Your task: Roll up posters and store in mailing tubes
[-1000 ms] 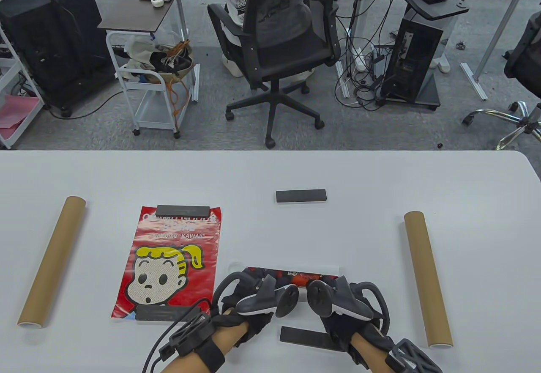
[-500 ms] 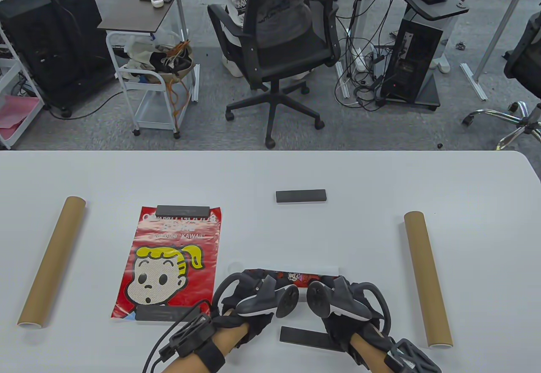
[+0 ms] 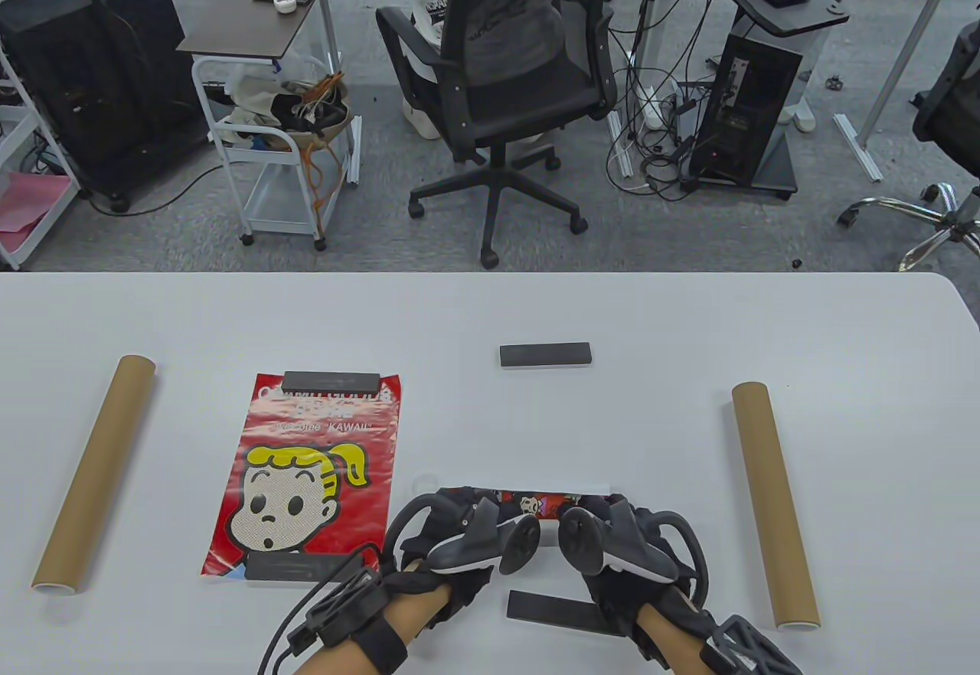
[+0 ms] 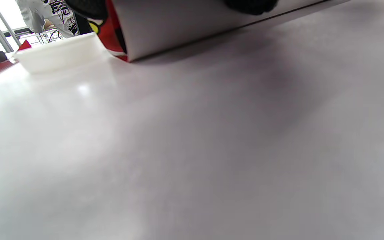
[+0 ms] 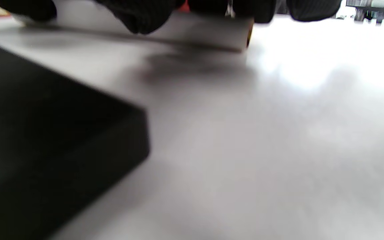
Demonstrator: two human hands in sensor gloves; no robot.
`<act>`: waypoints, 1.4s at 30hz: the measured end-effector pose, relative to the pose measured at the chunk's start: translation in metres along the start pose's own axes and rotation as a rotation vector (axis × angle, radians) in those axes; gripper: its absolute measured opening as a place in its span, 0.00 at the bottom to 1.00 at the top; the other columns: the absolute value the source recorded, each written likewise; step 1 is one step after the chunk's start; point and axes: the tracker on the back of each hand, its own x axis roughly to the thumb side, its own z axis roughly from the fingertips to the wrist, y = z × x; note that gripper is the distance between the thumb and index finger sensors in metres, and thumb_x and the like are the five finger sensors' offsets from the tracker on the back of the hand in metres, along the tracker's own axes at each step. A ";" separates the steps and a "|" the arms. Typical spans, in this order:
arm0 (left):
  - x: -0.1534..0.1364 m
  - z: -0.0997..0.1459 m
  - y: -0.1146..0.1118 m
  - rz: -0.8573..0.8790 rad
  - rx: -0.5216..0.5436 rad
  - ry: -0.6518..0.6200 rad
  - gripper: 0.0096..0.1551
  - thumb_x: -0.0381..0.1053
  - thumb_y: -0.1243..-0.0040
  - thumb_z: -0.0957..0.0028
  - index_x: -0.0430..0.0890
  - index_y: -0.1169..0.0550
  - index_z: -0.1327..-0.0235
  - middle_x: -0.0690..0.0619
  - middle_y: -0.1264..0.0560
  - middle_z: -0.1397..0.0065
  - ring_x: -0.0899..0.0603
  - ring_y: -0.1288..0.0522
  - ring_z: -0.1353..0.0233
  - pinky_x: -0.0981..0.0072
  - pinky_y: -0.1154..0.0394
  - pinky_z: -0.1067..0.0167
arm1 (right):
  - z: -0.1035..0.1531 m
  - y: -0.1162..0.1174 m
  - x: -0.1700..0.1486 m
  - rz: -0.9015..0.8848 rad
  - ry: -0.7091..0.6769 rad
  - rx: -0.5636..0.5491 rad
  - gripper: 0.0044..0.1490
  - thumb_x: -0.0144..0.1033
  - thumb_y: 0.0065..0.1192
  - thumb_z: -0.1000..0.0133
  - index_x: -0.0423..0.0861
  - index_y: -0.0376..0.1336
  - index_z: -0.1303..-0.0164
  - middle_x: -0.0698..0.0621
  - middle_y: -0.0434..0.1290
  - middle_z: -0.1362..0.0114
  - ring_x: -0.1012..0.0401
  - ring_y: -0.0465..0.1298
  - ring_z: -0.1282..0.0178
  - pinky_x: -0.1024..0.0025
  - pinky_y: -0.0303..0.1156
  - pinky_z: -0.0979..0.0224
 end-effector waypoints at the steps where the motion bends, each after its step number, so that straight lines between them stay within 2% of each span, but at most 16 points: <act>1: 0.000 0.000 0.000 0.002 -0.002 -0.008 0.31 0.50 0.45 0.48 0.57 0.37 0.29 0.49 0.28 0.29 0.38 0.25 0.31 0.37 0.31 0.31 | 0.000 0.000 0.000 -0.006 -0.007 0.027 0.36 0.34 0.57 0.48 0.50 0.48 0.30 0.43 0.55 0.25 0.40 0.59 0.25 0.33 0.56 0.27; 3: -0.001 0.000 0.000 0.003 0.002 -0.005 0.32 0.50 0.45 0.48 0.58 0.37 0.28 0.49 0.29 0.27 0.38 0.25 0.30 0.37 0.31 0.31 | -0.001 0.003 0.002 0.009 0.000 0.054 0.36 0.33 0.57 0.47 0.50 0.48 0.30 0.43 0.54 0.24 0.40 0.57 0.25 0.33 0.56 0.27; 6: -0.003 -0.001 -0.002 -0.001 -0.028 0.019 0.37 0.54 0.44 0.47 0.60 0.44 0.25 0.45 0.38 0.22 0.36 0.30 0.26 0.36 0.34 0.30 | -0.006 0.009 0.002 0.037 0.018 0.077 0.39 0.33 0.57 0.47 0.50 0.44 0.29 0.43 0.50 0.23 0.40 0.54 0.22 0.32 0.56 0.27; 8: -0.003 -0.001 -0.002 -0.004 -0.020 0.022 0.34 0.52 0.45 0.46 0.60 0.42 0.27 0.48 0.34 0.25 0.37 0.29 0.28 0.37 0.33 0.30 | -0.007 0.007 0.000 0.020 0.019 0.098 0.40 0.33 0.57 0.47 0.50 0.43 0.29 0.44 0.48 0.22 0.40 0.52 0.21 0.32 0.54 0.26; 12: -0.003 -0.001 -0.001 0.005 0.000 0.007 0.31 0.50 0.45 0.48 0.59 0.37 0.29 0.49 0.28 0.29 0.39 0.24 0.32 0.37 0.31 0.32 | 0.000 -0.002 -0.001 -0.026 -0.031 -0.035 0.35 0.34 0.57 0.48 0.49 0.49 0.30 0.43 0.55 0.24 0.41 0.59 0.25 0.33 0.57 0.27; 14: -0.003 -0.001 -0.001 -0.002 0.003 0.001 0.32 0.50 0.45 0.48 0.59 0.37 0.28 0.49 0.29 0.28 0.38 0.25 0.31 0.37 0.31 0.32 | 0.000 0.000 0.000 -0.026 -0.041 0.005 0.33 0.33 0.57 0.48 0.49 0.52 0.31 0.43 0.57 0.25 0.41 0.61 0.26 0.33 0.57 0.28; 17: -0.003 -0.001 -0.001 -0.014 -0.009 0.011 0.39 0.55 0.44 0.47 0.59 0.46 0.24 0.46 0.38 0.21 0.36 0.30 0.26 0.37 0.33 0.30 | -0.006 0.008 0.001 0.022 -0.010 0.061 0.38 0.34 0.57 0.47 0.50 0.45 0.29 0.44 0.50 0.23 0.41 0.55 0.22 0.33 0.56 0.27; 19: -0.002 -0.001 0.000 -0.024 0.005 0.007 0.34 0.52 0.45 0.46 0.60 0.42 0.27 0.49 0.32 0.26 0.38 0.27 0.29 0.38 0.32 0.31 | -0.008 0.008 0.001 0.020 -0.005 0.085 0.39 0.34 0.57 0.47 0.50 0.43 0.29 0.44 0.48 0.22 0.41 0.52 0.21 0.32 0.55 0.27; 23: -0.001 0.000 0.001 -0.016 0.022 -0.010 0.31 0.51 0.44 0.48 0.58 0.37 0.30 0.50 0.27 0.30 0.39 0.23 0.33 0.38 0.29 0.33 | 0.001 -0.002 0.002 -0.007 -0.028 -0.055 0.37 0.34 0.57 0.48 0.50 0.48 0.30 0.44 0.53 0.23 0.40 0.57 0.23 0.33 0.57 0.27; 25: -0.002 0.000 0.000 -0.010 0.025 -0.012 0.32 0.52 0.44 0.48 0.59 0.37 0.28 0.50 0.29 0.28 0.39 0.24 0.31 0.38 0.30 0.32 | -0.001 0.001 0.002 0.000 -0.031 -0.002 0.34 0.33 0.57 0.48 0.49 0.51 0.31 0.43 0.57 0.24 0.41 0.60 0.25 0.33 0.58 0.28; 28: -0.002 -0.001 -0.002 -0.021 -0.006 0.003 0.39 0.55 0.43 0.47 0.58 0.45 0.25 0.46 0.37 0.22 0.36 0.30 0.26 0.37 0.33 0.31 | -0.005 0.007 0.002 0.016 -0.008 0.047 0.38 0.34 0.57 0.47 0.50 0.45 0.29 0.44 0.50 0.22 0.41 0.54 0.22 0.33 0.56 0.27; 31: 0.000 -0.001 0.000 -0.028 0.012 -0.016 0.34 0.51 0.43 0.48 0.58 0.40 0.28 0.50 0.30 0.27 0.39 0.25 0.30 0.38 0.31 0.32 | -0.006 0.004 0.001 -0.005 -0.006 0.070 0.38 0.33 0.56 0.47 0.50 0.46 0.29 0.44 0.50 0.22 0.41 0.53 0.21 0.32 0.55 0.27; 34: 0.004 0.000 0.002 -0.038 0.004 -0.048 0.33 0.49 0.43 0.49 0.58 0.38 0.29 0.50 0.28 0.28 0.39 0.24 0.31 0.38 0.30 0.32 | 0.001 -0.002 0.000 -0.033 -0.032 -0.021 0.36 0.34 0.57 0.48 0.50 0.48 0.30 0.43 0.53 0.23 0.40 0.56 0.23 0.32 0.56 0.27; 37: 0.004 0.000 0.000 -0.044 0.007 -0.041 0.35 0.51 0.44 0.48 0.59 0.41 0.26 0.49 0.33 0.24 0.38 0.27 0.27 0.38 0.31 0.31 | -0.002 0.005 -0.002 -0.023 -0.025 0.066 0.35 0.34 0.57 0.48 0.49 0.51 0.30 0.43 0.57 0.24 0.41 0.60 0.24 0.32 0.57 0.28; 39: 0.004 0.000 -0.001 -0.046 -0.010 -0.025 0.41 0.55 0.43 0.48 0.57 0.47 0.24 0.47 0.38 0.21 0.37 0.30 0.25 0.38 0.33 0.30 | -0.006 0.009 -0.003 -0.017 -0.004 0.089 0.38 0.34 0.57 0.47 0.50 0.45 0.29 0.44 0.52 0.23 0.41 0.56 0.23 0.32 0.56 0.27; 42: 0.004 -0.001 0.000 -0.041 0.010 -0.035 0.33 0.50 0.44 0.48 0.58 0.39 0.28 0.49 0.30 0.27 0.39 0.25 0.31 0.38 0.31 0.31 | -0.006 0.005 -0.003 -0.023 -0.002 0.099 0.37 0.34 0.56 0.47 0.51 0.46 0.29 0.44 0.51 0.22 0.40 0.54 0.22 0.32 0.55 0.27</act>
